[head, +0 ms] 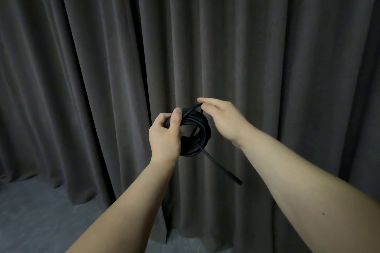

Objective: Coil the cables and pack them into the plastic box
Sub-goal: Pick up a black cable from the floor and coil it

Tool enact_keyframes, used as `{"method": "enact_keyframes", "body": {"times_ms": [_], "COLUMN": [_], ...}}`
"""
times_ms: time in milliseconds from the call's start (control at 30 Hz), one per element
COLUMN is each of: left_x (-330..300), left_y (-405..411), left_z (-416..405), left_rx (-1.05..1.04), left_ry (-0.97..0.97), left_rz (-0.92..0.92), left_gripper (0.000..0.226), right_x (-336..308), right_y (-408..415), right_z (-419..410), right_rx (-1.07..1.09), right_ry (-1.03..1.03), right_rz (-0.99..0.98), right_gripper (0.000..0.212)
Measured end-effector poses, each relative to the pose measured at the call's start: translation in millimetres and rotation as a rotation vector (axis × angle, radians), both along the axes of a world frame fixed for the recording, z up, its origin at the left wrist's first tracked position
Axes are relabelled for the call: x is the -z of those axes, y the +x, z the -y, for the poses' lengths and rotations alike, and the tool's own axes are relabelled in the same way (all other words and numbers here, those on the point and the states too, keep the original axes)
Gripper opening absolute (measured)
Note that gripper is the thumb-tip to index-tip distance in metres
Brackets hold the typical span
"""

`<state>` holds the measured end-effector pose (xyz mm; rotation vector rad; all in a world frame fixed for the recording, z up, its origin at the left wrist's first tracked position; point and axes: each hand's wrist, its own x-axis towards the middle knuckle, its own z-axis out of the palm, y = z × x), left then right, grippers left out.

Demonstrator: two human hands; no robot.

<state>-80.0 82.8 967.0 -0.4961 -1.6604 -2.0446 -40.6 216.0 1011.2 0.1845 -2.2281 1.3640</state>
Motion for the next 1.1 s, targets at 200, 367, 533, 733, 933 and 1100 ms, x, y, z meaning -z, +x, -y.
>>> {"method": "enact_keyframes", "body": {"times_ms": [200,367,533,733,933,1100], "left_x": [-6.9,-6.7,-9.0,-8.5,-3.3,-1.8], "left_y": [9.1,8.5,8.3,5.8,1.6,2.1], "left_z": [-3.7,-6.2,-8.5,-6.9,-9.4,-10.9], "left_rx": [0.068,0.067,0.075,0.024,0.019,0.031], "left_ry": [0.032,0.019,0.025,0.014,0.016,0.003], "left_rz": [-0.012,-0.037,-0.042,-0.054,-0.052,-0.072], "left_gripper": [0.032,0.034,0.034,0.036,0.034,0.035], "right_x": [-1.8,1.9,-0.6,-4.2,-2.1,6.8], "right_y": [-0.7,-2.1,0.0,4.7,-1.2,-11.3], "right_z": [-9.7,-16.5,-8.4,-13.4,-17.8,-12.7], "right_rx": [-0.026,0.043,-0.059,-0.088,-0.082,-0.062], "right_ry": [-0.092,-0.07,-0.322,-0.169,-0.17,-0.193], "right_rz": [-0.075,-0.077,-0.094,0.104,0.137,0.093], "right_gripper": [0.024,0.009,0.02,0.031,0.054,0.042]}}
